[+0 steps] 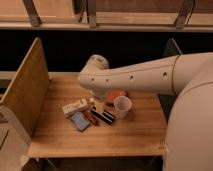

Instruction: Pick up the ceramic cup

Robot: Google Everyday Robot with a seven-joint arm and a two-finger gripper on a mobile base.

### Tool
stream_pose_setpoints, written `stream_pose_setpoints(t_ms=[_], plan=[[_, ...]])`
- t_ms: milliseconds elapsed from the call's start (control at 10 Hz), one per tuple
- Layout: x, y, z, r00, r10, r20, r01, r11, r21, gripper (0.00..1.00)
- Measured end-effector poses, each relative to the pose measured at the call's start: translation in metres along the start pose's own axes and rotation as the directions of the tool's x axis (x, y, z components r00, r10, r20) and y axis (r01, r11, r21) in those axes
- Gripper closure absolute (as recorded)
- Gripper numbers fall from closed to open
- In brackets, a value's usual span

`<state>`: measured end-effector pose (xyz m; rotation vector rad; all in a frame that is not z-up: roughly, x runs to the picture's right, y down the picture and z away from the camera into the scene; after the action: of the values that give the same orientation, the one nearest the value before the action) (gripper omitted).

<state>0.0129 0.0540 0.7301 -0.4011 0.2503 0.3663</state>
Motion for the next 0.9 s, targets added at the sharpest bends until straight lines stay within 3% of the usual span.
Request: stream_pose_setpoints(t_ms=[200,400,600,900], plan=[[0.023,-0.007,0.005,0.997,0.076,-0.023,-0.076,0.997,0.001,0.20],[0.045,-0.006,0.020,0.985,0.162,-0.064,-0.163,0.986,-0.024,0.20],[0.048,0.001,0.034,0.977,0.193,-0.096,-0.199,0.978,-0.055,0.20],[0.038,0.014,0.054,0.974,0.195,-0.120,-0.209,0.971,-0.117,0.20]])
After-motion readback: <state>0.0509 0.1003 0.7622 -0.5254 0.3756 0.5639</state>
